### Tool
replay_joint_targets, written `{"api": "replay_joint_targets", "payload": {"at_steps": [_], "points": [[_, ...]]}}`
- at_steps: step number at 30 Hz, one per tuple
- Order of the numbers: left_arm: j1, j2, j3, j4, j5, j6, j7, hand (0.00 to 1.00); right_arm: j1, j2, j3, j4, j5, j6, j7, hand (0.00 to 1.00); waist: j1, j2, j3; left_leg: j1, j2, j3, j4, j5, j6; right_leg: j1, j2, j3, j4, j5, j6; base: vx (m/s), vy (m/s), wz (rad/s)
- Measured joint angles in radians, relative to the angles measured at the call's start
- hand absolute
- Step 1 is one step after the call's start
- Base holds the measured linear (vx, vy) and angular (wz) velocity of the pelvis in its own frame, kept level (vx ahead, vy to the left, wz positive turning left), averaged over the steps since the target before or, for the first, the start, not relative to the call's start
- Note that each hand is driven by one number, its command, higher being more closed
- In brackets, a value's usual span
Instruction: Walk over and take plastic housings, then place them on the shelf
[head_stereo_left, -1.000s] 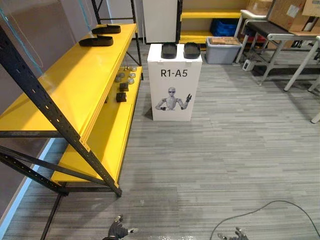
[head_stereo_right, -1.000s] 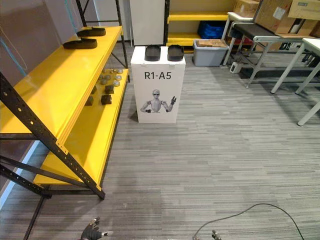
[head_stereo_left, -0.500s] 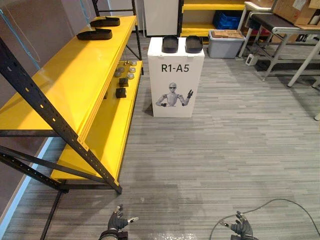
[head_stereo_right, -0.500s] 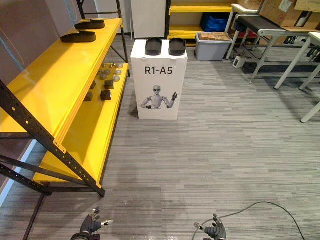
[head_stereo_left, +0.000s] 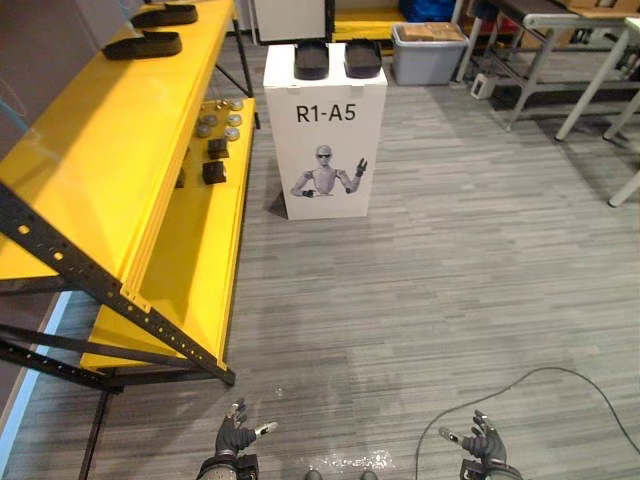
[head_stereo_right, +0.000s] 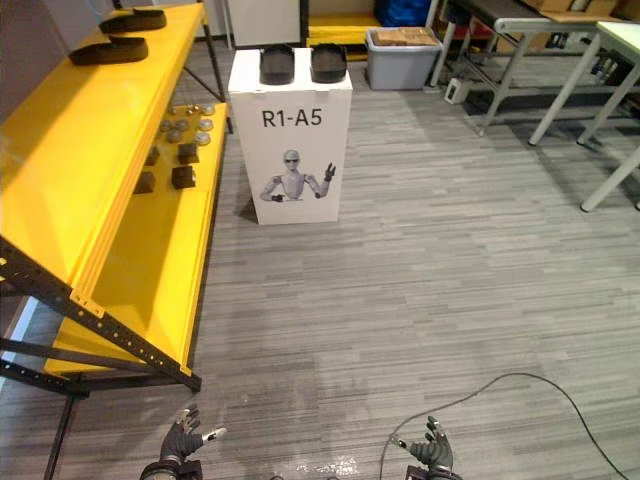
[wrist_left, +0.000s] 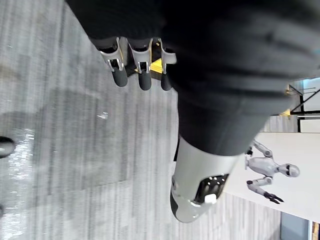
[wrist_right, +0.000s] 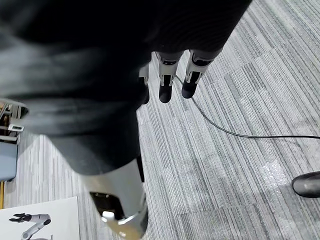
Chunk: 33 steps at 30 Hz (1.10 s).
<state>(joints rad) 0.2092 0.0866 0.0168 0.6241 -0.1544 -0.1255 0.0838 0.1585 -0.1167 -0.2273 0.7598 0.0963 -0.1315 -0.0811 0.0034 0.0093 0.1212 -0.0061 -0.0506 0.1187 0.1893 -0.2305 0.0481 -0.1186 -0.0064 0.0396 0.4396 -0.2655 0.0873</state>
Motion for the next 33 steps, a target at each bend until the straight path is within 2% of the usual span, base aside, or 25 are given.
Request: {"api": "replay_joint_targets", "payload": {"at_steps": [2, 5, 7, 8, 9, 10, 11, 12, 13, 14, 15, 16, 17, 18, 21, 22, 24, 25, 26, 27, 28, 29, 30, 31, 33], "points": [[-0.009, 0.004, -0.002, -0.015, -0.001, 0.0, 0.002, 0.0, 0.006, 0.01, 0.023, -0.011, -0.001, 0.0, 0.0, 0.0, 0.0, -0.004, 0.019, 0.052, -0.007, -0.006, 0.016, -0.037, 0.016, -0.158, -0.028, -0.051, 0.363, -0.016, 0.014, 0.26, 0.074, -0.02], [-0.007, 0.004, -0.003, -0.014, -0.003, 0.002, 0.017, 0.0, 0.021, 0.013, 0.044, -0.046, -0.001, 0.001, 0.0, 0.0, -0.004, -0.001, 0.031, 0.132, -0.005, -0.022, 0.004, -0.084, 0.02, -0.269, -0.06, -0.122, 0.452, -0.035, 0.001, 0.36, 0.021, 0.1], [-0.042, 0.005, -0.003, -0.013, -0.01, 0.002, 0.027, 0.0, 0.003, 0.006, 0.046, -0.044, 0.0, 0.001, -0.002, 0.0, -0.042, 0.018, 0.051, 0.182, 0.038, -0.072, -0.026, -0.101, 0.028, -0.354, -0.038, -0.159, 0.347, -0.024, -0.013, 0.56, -0.093, 0.76], [-0.069, 0.005, -0.003, -0.011, -0.01, 0.001, 0.031, 0.0, -0.002, -0.004, 0.047, -0.044, 0.002, 0.0, -0.004, 0.0, -0.059, 0.034, 0.064, 0.215, 0.075, -0.111, -0.049, -0.101, 0.027, -0.377, -0.013, -0.167, 0.19, 0.012, -0.043, 0.52, -0.155, 1.07], [-0.083, 0.007, -0.004, -0.009, -0.01, -0.001, 0.033, 0.0, -0.001, -0.006, 0.047, -0.044, 0.007, 0.0, -0.008, 0.0, -0.065, 0.036, 0.065, 0.22, 0.08, -0.129, -0.05, -0.101, 0.022, -0.379, -0.009, -0.156, 0.093, 0.055, -0.043, 0.57, -0.21, 1.06], [-0.102, 0.004, -0.004, 0.006, -0.01, -0.004, 0.037, 0.0, 0.0, -0.015, 0.048, -0.042, 0.015, 0.0, -0.016, 0.0, -0.075, 0.027, 0.066, 0.242, 0.1, -0.162, -0.044, -0.114, -0.022, -0.369, -0.012, -0.142, -0.011, 0.263, -0.064, 0.48, -0.202, 0.69], [-0.121, -0.007, -0.004, 0.027, -0.01, -0.005, 0.038, 0.0, -0.012, -0.03, 0.045, -0.038, 0.016, 0.001, -0.019, 0.0, -0.07, 0.06, 0.067, 0.244, 0.133, -0.175, -0.024, -0.116, -0.05, -0.369, 0.007, -0.17, 0.018, 0.264, -0.127, 0.65, -0.27, 0.57], [-0.139, -0.006, -0.004, 0.035, -0.008, -0.005, 0.037, 0.0, -0.038, -0.029, 0.042, -0.046, 0.016, -0.001, -0.021, 0.0, -0.069, 0.056, 0.07, 0.218, 0.137, -0.177, 0.014, -0.082, -0.111, -0.379, -0.001, -0.172, 0.058, 0.222, -0.146, 0.66, -0.303, 0.33], [-0.142, -0.018, -0.003, 0.036, -0.008, -0.005, 0.037, 0.0, -0.051, -0.033, 0.04, -0.051, 0.016, -0.001, -0.023, 0.0, -0.07, 0.054, 0.073, 0.217, 0.122, -0.17, 0.063, -0.002, -0.135, -0.36, -0.021, -0.183, 0.108, 0.179, -0.167, 0.64, -0.307, 0.42], [-0.136, -0.032, -0.002, 0.034, -0.008, -0.005, 0.038, 0.0, -0.042, -0.035, 0.042, -0.063, 0.016, -0.001, -0.023, 0.0, -0.074, 0.054, 0.076, 0.212, 0.116, -0.169, 0.123, 0.045, -0.128, -0.324, -0.031, -0.192, 0.118, 0.157, -0.174, 0.72, -0.377, 0.54], [-0.115, -0.051, -0.001, 0.021, -0.009, -0.008, 0.038, 0.0, -0.016, -0.034, 0.066, -0.096, 0.017, -0.001, -0.023, 0.0, -0.074, 0.051, 0.078, 0.16, 0.116, -0.145, 0.317, 0.163, -0.107, -0.224, -0.035, -0.207, 0.08, 0.126, -0.17, 0.57, -0.279, 0.45], [-0.098, -0.059, -0.001, 0.008, -0.01, -0.01, 0.037, 0.0, 0.001, -0.03, 0.092, -0.128, 0.021, -0.003, -0.022, 0.0, -0.064, 0.05, 0.078, 0.096, 0.141, -0.133, 0.491, 0.213, -0.117, -0.145, -0.032, -0.206, 0.018, 0.114, -0.178, 0.64, -0.292, 0.19], [-0.083, -0.061, 0.001, -0.018, -0.013, -0.013, 0.035, 0.0, 0.002, -0.013, 0.11, -0.153, 0.035, -0.005, -0.023, 0.0, -0.043, 0.05, 0.079, 0.002, 0.193, -0.074, 0.686, 0.196, -0.121, -0.065, -0.001, -0.186, -0.057, 0.104, -0.19, 0.49, -0.189, -0.26], [-0.078, -0.068, 0.015, -0.024, -0.019, -0.013, 0.034, 0.0, -0.006, 0.004, 0.118, -0.166, 0.038, -0.012, -0.023, 0.0, -0.016, 0.05, 0.08, -0.093, 0.244, -0.024, 0.822, 0.173, -0.101, 0.005, 0.03, -0.167, -0.129, 0.097, -0.198, 0.47, -0.182, -0.41], [-0.059, -0.077, 0.034, -0.033, -0.02, -0.01, 0.036, 0.0, 0.007, 0.032, 0.128, -0.164, 0.038, -0.012, -0.023, 0.0, 0.013, 0.036, 0.087, -0.227, 0.281, 0.041, 0.88, 0.12, -0.09, 0.143, 0.05, -0.148, -0.225, 0.084, -0.208, 0.45, -0.137, -0.25], [-0.037, -0.084, 0.033, -0.045, -0.02, -0.009, 0.036, 0.0, 0.011, 0.034, 0.128, -0.164, 0.039, -0.012, -0.023, 0.0, 0.023, 0.033, 0.089, -0.273, 0.275, 0.081, 0.826, 0.088, -0.092, 0.201, 0.05, -0.135, -0.261, 0.073, -0.209, 0.4, -0.082, -0.2], [-0.018, -0.088, 0.025, -0.051, -0.02, -0.008, 0.036, 0.0, 0.011, 0.033, 0.107, -0.153, 0.047, -0.011, -0.023, 0.0, 0.024, 0.032, 0.09, -0.313, 0.218, 0.12, 0.613, 0.062, -0.102, 0.273, 0.042, -0.127, -0.313, 0.066, -0.204, 0.43, -0.009, -0.19], [-0.019, -0.095, 0.026, -0.055, -0.02, -0.008, 0.037, 0.0, 0.003, 0.033, 0.079, -0.145, 0.056, -0.01, -0.024, 0.0, 0.027, 0.031, 0.091, -0.322, 0.162, 0.124, 0.405, 0.069, -0.108, 0.307, 0.033, -0.118, -0.342, 0.057, -0.189, 0.57, 0.067, -0.32], [-0.02, -0.098, 0.024, -0.054, -0.02, -0.008, 0.037, 0.0, -0.015, 0.029, 0.049, -0.105, 0.056, -0.011, -0.025, 0.0, 0.034, 0.036, 0.087, -0.317, 0.11, 0.101, 0.167, 0.12, -0.116, 0.34, 0.03, -0.098, -0.368, 0.049, -0.175, 0.49, 0.092, -0.42], [-0.021, -0.098, 0.02, -0.054, -0.02, -0.009, 0.038, 0.0, -0.025, 0.025, 0.037, -0.087, 0.056, -0.011, -0.027, 0.0, 0.039, 0.041, 0.085, -0.311, 0.09, 0.088, 0.07, 0.16, -0.117, 0.351, 0.033, -0.081, -0.38, 0.042, -0.164, 0.41, 0.091, -0.59], [-0.022, -0.096, 0.018, -0.051, -0.02, -0.008, 0.039, 0.0, -0.037, 0.017, 0.029, -0.058, 0.056, -0.008, -0.03, 0.0, 0.048, 0.041, 0.084, -0.303, 0.071, 0.06, 0.039, 0.258, -0.082, 0.365, 0.031, -0.06, -0.385, 0.029, -0.143, 0.54, 0.13, -0.62], [-0.026, -0.095, 0.018, -0.032, -0.019, -0.007, 0.039, 0.0, -0.038, 0.017, 0.032, -0.034, 0.055, -0.006, -0.031, 0.0, 0.043, 0.022, 0.067, -0.285, 0.032, 0.046, 0.037, 0.291, 0.013, 0.373, 0.0, -0.03, -0.349, 0.002, -0.107, 0.54, 0.122, -0.43], [-0.032, -0.096, 0.018, -0.025, -0.019, -0.006, 0.039, 0.0, -0.034, 0.014, 0.031, -0.035, 0.053, -0.007, -0.031, 0.0, 0.035, 0.014, 0.059, -0.279, 0.023, 0.045, 0.036, 0.277, 0.021, 0.356, -0.015, -0.028, -0.307, -0.007, -0.096, 0.64, 0.126, -0.15], [-0.052, -0.098, -0.002, -0.014, -0.019, -0.005, 0.036, 0.0, -0.025, 0.009, 0.027, -0.026, 0.05, -0.005, -0.033, 0.0, 0.033, 0.011, 0.057, -0.262, 0.01, 0.051, 0.045, 0.249, 0.032, 0.304, -0.029, -0.016, -0.169, -0.023, -0.074, 0.53, 0.089, -0.04], [-0.055, -0.09, -0.007, -0.013, -0.02, -0.005, 0.036, 0.0, -0.02, 0.022, 0.026, -0.017, 0.034, 0.001, -0.032, 0.0, 0.035, -0.021, 0.066, -0.174, -0.017, 0.069, 0.042, 0.188, 0.044, 0.198, -0.061, -0.018, 0.173, -0.006, -0.01, 0.52, 0.103, -0.2]]}}
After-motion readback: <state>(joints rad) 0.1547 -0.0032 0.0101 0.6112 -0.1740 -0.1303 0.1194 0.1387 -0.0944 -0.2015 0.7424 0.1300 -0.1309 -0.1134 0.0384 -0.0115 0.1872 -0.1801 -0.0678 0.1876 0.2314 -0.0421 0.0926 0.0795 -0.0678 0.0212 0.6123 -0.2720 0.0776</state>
